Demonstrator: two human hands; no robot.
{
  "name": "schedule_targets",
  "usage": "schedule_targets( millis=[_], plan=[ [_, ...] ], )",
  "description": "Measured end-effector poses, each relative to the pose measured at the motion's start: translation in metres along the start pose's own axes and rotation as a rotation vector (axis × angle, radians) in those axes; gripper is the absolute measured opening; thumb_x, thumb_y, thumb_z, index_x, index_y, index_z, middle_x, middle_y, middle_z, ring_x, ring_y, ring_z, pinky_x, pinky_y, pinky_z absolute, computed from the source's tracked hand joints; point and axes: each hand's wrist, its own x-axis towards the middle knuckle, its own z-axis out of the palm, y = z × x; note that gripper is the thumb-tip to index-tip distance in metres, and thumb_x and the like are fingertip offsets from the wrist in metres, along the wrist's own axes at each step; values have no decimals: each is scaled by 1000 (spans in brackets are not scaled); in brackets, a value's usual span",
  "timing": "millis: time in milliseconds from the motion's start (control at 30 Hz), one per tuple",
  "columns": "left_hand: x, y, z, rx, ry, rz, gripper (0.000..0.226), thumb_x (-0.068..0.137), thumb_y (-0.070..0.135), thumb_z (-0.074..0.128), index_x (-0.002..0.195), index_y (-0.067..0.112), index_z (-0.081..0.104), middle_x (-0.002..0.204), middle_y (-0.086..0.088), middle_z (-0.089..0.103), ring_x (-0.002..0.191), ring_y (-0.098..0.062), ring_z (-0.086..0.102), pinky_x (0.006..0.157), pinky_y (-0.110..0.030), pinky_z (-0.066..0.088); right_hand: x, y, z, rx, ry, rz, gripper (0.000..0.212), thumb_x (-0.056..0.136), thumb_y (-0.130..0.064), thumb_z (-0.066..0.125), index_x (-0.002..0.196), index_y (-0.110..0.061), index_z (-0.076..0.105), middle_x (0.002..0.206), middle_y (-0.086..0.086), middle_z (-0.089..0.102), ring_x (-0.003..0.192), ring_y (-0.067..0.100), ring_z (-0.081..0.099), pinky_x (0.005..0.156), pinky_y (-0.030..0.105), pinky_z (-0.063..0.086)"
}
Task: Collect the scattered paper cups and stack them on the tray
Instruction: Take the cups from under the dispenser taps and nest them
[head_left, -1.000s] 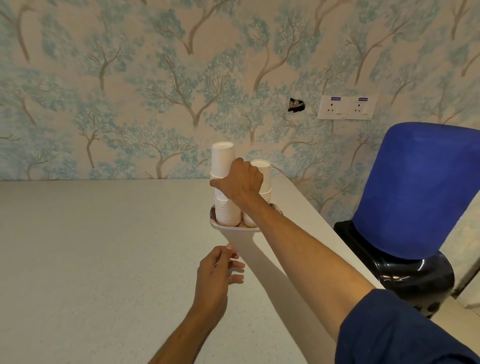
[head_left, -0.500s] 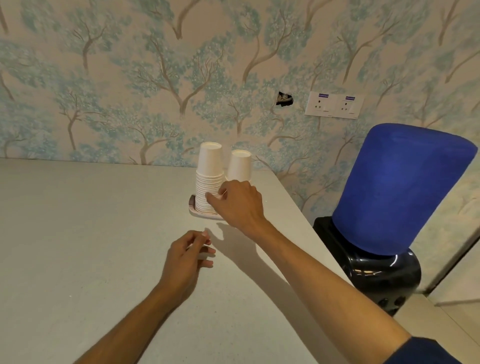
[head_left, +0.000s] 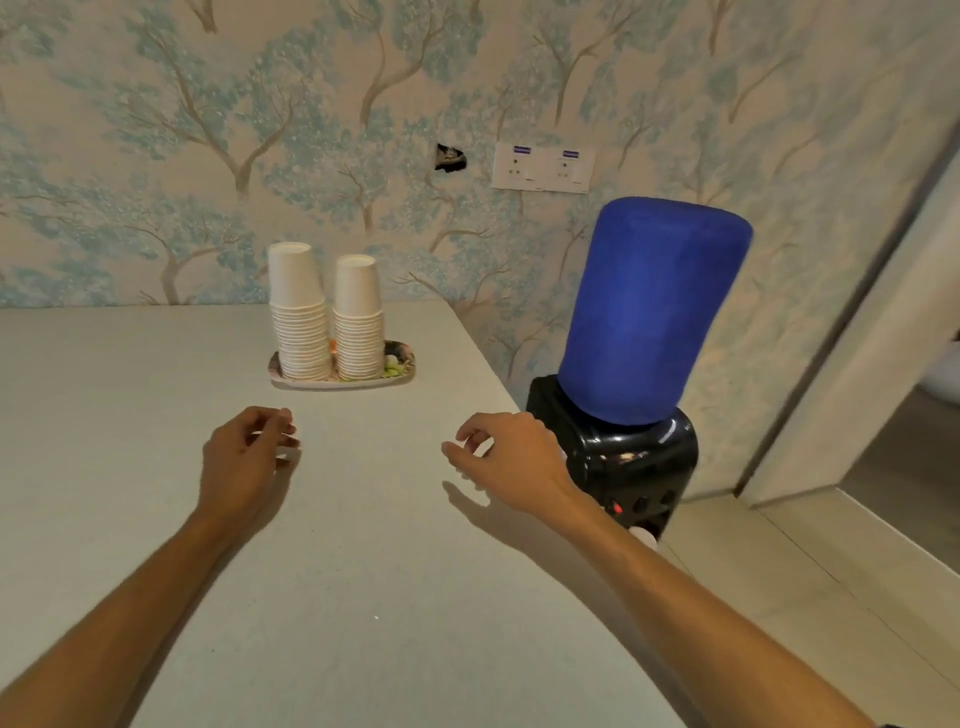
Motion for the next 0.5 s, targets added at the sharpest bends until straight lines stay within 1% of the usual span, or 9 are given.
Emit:
schedule_targets(
  millis=[100,200,233,300,400,500],
  plan=[
    [-12,4,2,202,-53,111,16,95,35,55,93,24,66,86,0,72,79,-22,71,64,-34,56,-34,31,-21,64,56,112,38,87,-55,61,107,-24,71,91,-12,73,79,9,69,82,40,57],
    [-32,13,20,174,-127,99,5,92,28,63,92,25,68,83,1,72,77,-23,70,67,-41,59,-67,69,-39,92,132,192,33,87,-53,64,103,-25,73,86,-13,73,75,4,67,78,38,59],
    [-40,18,28,167,-147,109,5,92,27,64,91,25,68,79,2,72,74,-22,70,65,-40,59,-77,83,-44,109,163,221,29,87,-50,66,100,-25,74,83,-14,73,73,2,67,77,36,59],
    [-56,30,48,188,-195,163,11,93,29,60,86,27,68,73,5,71,66,-18,68,60,-35,56,-95,112,-54,120,208,289,23,86,-47,68,95,-27,74,81,-15,72,73,-1,66,75,32,59],
    [-84,48,90,207,-277,216,17,95,29,55,84,26,68,68,10,68,59,-13,64,57,-25,48,-116,155,-67,85,200,369,20,86,-47,68,91,-28,73,77,-15,71,72,-2,66,72,27,58],
    [-108,60,142,178,-370,209,19,95,25,56,81,23,69,62,3,66,54,-11,60,55,-20,45,-132,202,-74,65,191,414,18,85,-48,67,85,-30,72,70,-15,69,65,-1,64,63,24,53]
  ],
)
